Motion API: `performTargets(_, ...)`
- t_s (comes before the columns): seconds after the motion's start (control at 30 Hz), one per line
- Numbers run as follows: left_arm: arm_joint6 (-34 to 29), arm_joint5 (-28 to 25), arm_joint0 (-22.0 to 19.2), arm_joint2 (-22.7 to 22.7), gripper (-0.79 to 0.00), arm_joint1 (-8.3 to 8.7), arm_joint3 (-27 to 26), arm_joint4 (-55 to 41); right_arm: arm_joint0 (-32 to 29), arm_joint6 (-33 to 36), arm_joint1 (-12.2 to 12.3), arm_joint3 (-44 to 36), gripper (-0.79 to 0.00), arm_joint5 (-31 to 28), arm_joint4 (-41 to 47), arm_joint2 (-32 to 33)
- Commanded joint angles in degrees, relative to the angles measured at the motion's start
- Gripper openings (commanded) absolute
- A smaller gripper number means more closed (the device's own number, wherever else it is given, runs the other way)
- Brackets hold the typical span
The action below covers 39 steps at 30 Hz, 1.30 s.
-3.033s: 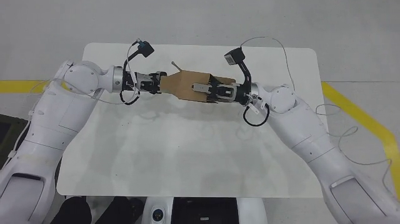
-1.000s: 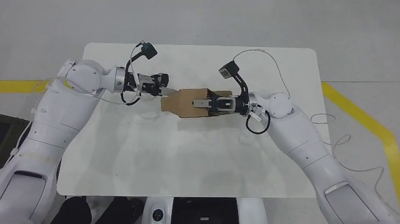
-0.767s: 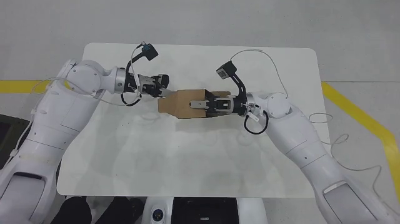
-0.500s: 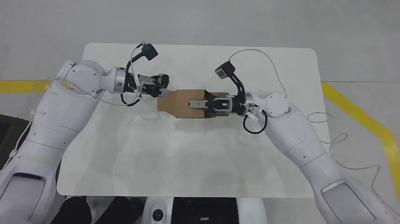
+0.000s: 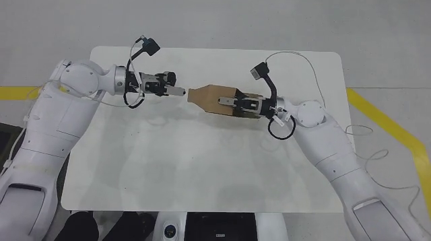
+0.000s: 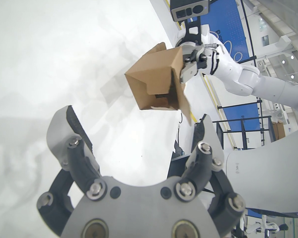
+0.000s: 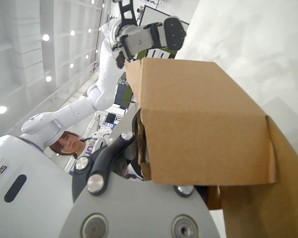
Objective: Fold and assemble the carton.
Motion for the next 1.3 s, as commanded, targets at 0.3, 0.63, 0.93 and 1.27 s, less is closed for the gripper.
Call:
performTargets(0.3, 0.5, 0.1, 2.0, 0.5, 0.000, 0.44, -5.2, 2.6, -1.4, -2.0, 0.3, -4.4, -0.785, 1.9, -3.5, 0.5)
performTargets(0.63, 1.8, 1.8, 1.4, 1.6, 0.000, 0.03, -2.9, 4.4, -2.8, -0.1, 0.4, -7.7, -0.785, 1.5, -1.1, 0.9)
performTargets(0.93, 1.0, 1.4, 0.7, 1.6, 0.000, -0.12, -0.6, 3.3, -3.0, 0.2, 0.2, -9.4, -0.785, 0.8, 0.5, 1.1)
performTargets(1.27, -0.7, 1.2, 0.9, 2.1, 0.000, -0.26, -1.3, 1.6, -2.4, 0.2, -0.4, -10.1, -0.785, -0.2, 2.8, 0.1)
